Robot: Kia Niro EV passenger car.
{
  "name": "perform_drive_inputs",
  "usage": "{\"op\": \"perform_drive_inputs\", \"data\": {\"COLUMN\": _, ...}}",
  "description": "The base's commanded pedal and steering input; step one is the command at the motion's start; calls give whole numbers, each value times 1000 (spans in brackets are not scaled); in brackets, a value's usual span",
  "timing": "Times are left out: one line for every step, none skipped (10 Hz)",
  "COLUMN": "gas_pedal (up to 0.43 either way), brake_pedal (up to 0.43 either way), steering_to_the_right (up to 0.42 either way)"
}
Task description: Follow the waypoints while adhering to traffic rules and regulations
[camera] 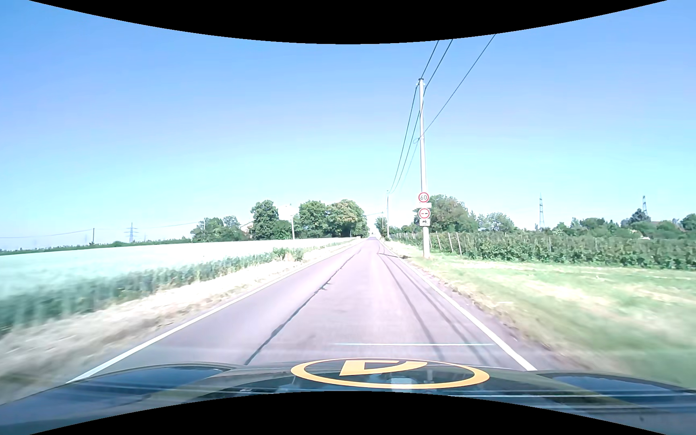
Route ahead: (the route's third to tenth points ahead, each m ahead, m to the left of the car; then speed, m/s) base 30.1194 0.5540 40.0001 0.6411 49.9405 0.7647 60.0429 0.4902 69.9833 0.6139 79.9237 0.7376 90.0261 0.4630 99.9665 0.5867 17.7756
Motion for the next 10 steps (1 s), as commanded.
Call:
{"op": "perform_drive_inputs", "data": {"gas_pedal": 268, "brake_pedal": 0, "steering_to_the_right": 0}}
{"op": "perform_drive_inputs", "data": {"gas_pedal": 268, "brake_pedal": 0, "steering_to_the_right": 0}}
{"op": "perform_drive_inputs", "data": {"gas_pedal": 268, "brake_pedal": 0, "steering_to_the_right": 0}}
{"op": "perform_drive_inputs", "data": {"gas_pedal": 268, "brake_pedal": 0, "steering_to_the_right": 0}}
{"op": "perform_drive_inputs", "data": {"gas_pedal": 260, "brake_pedal": 0, "steering_to_the_right": 0}}
{"op": "perform_drive_inputs", "data": {"gas_pedal": 260, "brake_pedal": 0, "steering_to_the_right": 0}}
{"op": "perform_drive_inputs", "data": {"gas_pedal": 260, "brake_pedal": 0, "steering_to_the_right": 0}}
{"op": "perform_drive_inputs", "data": {"gas_pedal": 248, "brake_pedal": 0, "steering_to_the_right": 0}}
{"op": "perform_drive_inputs", "data": {"gas_pedal": 248, "brake_pedal": 0, "steering_to_the_right": 0}}
{"op": "perform_drive_inputs", "data": {"gas_pedal": 240, "brake_pedal": 0, "steering_to_the_right": 0}}
